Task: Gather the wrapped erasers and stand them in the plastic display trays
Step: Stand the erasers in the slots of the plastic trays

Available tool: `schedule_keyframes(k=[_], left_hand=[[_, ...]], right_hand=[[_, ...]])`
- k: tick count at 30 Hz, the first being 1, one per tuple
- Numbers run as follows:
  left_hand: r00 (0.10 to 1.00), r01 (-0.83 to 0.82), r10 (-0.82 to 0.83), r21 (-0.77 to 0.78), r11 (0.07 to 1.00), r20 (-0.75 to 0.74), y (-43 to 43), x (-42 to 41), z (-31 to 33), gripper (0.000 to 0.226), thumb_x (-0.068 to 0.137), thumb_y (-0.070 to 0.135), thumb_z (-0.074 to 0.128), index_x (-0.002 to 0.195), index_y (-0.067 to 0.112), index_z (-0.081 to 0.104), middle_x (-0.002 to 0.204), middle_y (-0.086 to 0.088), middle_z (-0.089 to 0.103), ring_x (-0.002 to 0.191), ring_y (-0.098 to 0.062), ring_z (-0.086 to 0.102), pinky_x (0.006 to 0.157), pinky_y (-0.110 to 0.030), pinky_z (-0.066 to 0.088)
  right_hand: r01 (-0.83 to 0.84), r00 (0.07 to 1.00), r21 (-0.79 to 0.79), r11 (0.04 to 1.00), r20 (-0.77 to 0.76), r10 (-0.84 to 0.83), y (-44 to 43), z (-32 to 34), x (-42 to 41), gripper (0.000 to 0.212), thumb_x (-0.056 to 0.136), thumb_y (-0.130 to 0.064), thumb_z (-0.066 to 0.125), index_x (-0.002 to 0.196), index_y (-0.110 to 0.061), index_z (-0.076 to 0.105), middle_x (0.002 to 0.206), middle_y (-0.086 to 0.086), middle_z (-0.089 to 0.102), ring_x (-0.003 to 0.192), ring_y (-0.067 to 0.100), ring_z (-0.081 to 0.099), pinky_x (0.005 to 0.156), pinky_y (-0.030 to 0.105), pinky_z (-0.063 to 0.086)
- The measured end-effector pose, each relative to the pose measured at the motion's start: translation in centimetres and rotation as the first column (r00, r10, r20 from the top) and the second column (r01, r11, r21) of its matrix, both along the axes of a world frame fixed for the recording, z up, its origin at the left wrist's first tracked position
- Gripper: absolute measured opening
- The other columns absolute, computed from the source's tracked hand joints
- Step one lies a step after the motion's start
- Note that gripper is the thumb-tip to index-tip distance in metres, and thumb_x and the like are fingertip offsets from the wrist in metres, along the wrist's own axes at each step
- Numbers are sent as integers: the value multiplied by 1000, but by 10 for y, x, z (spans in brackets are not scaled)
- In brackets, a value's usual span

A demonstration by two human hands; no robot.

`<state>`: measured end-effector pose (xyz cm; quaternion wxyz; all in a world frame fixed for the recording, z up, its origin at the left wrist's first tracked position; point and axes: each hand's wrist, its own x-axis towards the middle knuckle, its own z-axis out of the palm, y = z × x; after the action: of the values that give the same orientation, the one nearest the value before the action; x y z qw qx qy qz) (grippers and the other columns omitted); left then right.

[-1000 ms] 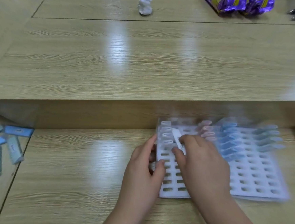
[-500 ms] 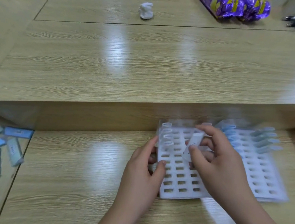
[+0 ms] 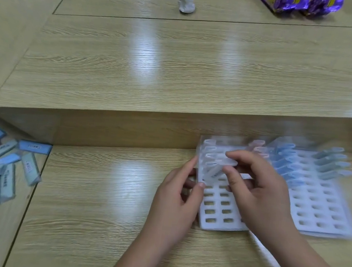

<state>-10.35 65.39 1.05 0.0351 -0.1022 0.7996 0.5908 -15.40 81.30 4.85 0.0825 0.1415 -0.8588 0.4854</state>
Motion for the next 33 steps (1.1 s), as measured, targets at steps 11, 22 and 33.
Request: schedule_keyframes(k=[11, 22, 33], left_hand=[[999, -18, 17, -26, 1000, -39, 1, 5, -8, 53, 95, 32, 62, 143, 47, 45, 120, 19, 61, 110, -5, 61, 90, -29, 55], [969, -236, 235, 12, 972, 71, -29, 65, 41, 32, 99, 18, 55, 127, 33, 59, 120, 17, 62, 106, 4, 59, 88, -21, 52], [706, -694, 703, -112, 711, 88, -113, 299, 86, 36, 94, 11, 61, 118, 37, 59, 119, 8, 61, 103, -5, 61, 78, -9, 44]], right_hand=[[-4, 897, 538, 843, -370, 240, 11, -19, -1, 31, 86, -13, 64, 115, -18, 73, 104, -5, 73, 86, 14, 69, 51, 28, 52], [5, 985, 552, 834, -148, 92, -1, 14, 57, 60, 81, 0, 63, 139, -10, 53, 125, 15, 57, 103, 36, 53, 79, 43, 47], [-573, 817, 309, 759, 280, 503, -103, 55, 222, 49, 95, -24, 53, 143, -18, 44, 141, 0, 45, 134, 14, 36, 108, 8, 13]])
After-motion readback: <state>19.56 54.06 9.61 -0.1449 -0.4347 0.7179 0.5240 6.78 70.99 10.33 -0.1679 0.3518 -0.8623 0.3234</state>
